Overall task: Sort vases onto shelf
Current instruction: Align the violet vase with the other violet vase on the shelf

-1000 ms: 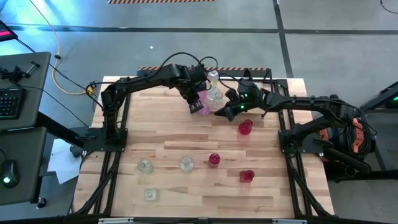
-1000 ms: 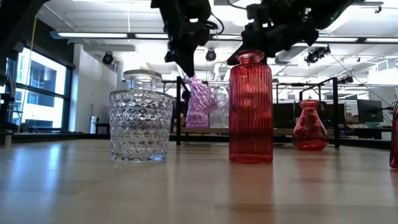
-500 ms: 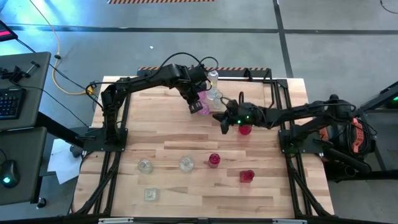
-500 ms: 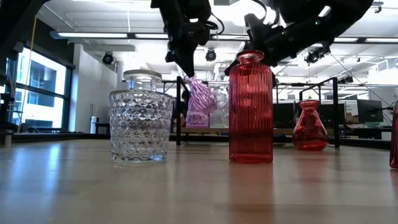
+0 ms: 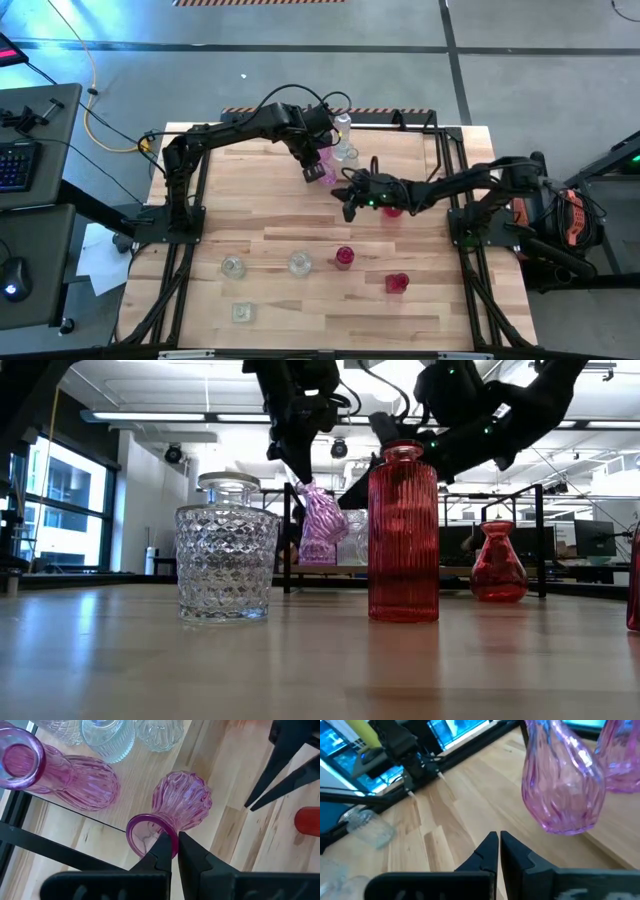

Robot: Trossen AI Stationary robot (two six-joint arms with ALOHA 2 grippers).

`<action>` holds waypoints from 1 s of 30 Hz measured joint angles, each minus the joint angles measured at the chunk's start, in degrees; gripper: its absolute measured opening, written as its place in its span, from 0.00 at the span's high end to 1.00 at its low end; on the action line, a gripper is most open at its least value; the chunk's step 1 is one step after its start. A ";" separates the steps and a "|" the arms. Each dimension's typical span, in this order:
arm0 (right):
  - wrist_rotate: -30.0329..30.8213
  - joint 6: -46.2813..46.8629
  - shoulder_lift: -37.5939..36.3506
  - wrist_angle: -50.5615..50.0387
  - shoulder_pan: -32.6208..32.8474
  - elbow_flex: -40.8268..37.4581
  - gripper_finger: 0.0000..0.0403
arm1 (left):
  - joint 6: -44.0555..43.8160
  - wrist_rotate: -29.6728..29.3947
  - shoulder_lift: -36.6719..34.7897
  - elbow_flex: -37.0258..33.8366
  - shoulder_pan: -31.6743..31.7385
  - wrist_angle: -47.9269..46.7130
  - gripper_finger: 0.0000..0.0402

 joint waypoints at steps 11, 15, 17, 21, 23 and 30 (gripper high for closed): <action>9.67 -4.70 0.30 -0.95 -0.61 0.37 1.00 | 0.02 -3.83 0.36 -0.03 0.39 0.63 1.00; 9.73 -7.74 0.30 -1.65 -0.79 1.40 1.00 | -0.17 -3.99 1.64 -0.14 0.42 0.35 1.00; 9.78 -8.89 0.59 -1.65 -0.81 1.93 1.00 | -0.07 -3.97 2.19 -0.14 0.39 0.76 1.00; 9.69 -9.96 2.88 -1.79 -0.79 3.02 1.00 | -0.10 -3.98 3.50 0.00 0.37 1.03 1.00; 9.64 -10.24 4.33 -1.93 -0.79 3.94 1.00 | -0.25 -3.88 3.89 -0.01 0.35 1.12 1.00; 9.64 -11.66 7.02 -1.62 -0.81 6.59 1.00 | -0.42 -4.23 3.74 -0.02 0.39 0.64 1.00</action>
